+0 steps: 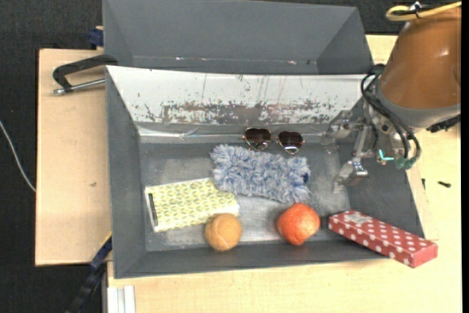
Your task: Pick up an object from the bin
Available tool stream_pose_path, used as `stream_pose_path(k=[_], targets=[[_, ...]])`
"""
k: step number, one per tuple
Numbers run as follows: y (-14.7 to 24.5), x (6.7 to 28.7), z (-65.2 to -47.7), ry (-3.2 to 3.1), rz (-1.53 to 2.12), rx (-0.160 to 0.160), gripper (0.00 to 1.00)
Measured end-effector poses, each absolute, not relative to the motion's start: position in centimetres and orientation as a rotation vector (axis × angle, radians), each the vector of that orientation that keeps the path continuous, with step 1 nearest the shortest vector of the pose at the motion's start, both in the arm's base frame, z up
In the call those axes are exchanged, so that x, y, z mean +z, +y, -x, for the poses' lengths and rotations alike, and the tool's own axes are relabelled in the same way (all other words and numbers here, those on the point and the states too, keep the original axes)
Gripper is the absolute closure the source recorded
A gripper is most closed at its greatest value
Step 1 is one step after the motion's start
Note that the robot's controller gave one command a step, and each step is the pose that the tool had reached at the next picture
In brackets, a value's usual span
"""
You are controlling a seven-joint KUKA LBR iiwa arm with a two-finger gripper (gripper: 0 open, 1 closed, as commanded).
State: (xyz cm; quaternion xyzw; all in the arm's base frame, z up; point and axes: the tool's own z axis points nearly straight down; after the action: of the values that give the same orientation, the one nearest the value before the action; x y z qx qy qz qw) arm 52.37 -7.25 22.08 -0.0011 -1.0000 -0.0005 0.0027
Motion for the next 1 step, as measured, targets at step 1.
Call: stream_pose_path(k=[1], targets=[[-7.22,22.50,-52.53,-3.145,0.001,0.000,0.00]])
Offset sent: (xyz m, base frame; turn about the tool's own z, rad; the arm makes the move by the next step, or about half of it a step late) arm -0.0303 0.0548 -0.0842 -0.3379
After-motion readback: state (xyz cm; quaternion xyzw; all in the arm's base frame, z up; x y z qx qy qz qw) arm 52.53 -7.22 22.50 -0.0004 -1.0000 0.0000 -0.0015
